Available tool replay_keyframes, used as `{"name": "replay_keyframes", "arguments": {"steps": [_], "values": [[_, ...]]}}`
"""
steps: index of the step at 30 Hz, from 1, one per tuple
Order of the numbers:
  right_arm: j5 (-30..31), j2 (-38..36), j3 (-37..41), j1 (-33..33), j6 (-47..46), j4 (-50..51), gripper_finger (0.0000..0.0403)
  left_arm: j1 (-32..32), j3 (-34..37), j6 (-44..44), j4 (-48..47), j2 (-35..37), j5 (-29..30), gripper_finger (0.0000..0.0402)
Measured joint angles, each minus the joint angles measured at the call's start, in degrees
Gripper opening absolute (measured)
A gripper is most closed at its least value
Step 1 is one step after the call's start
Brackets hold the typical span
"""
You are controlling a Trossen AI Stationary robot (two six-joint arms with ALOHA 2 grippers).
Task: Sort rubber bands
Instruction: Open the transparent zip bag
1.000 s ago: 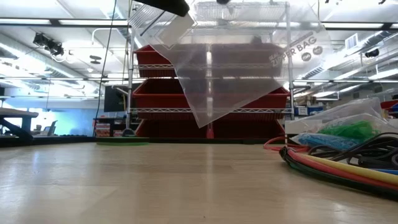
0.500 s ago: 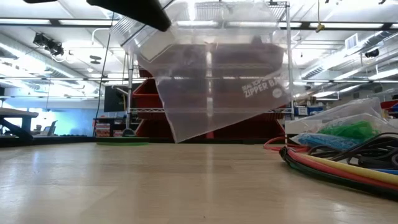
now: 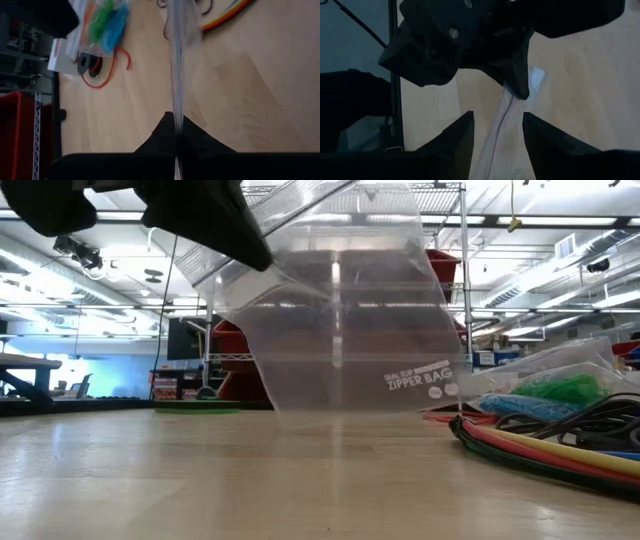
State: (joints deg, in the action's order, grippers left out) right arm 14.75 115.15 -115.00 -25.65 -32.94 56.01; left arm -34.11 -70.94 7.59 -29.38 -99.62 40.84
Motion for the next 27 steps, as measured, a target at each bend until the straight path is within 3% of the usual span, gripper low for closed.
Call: {"name": "replay_keyframes", "arguments": {"steps": [12, 27], "values": [[0.4, 0.02, 0.23, 0.04, -1.35, 2.0, 0.0139, 0.0, 0.0, 1.13, 4.77, -0.11, 2.78, 0.0004], [-0.56, 0.11, 7.15, 0.92, -3.25, 0.21, 0.0133, -0.19, -1.05, 2.87, 4.81, -0.15, 3.47, 0.0004]]}}
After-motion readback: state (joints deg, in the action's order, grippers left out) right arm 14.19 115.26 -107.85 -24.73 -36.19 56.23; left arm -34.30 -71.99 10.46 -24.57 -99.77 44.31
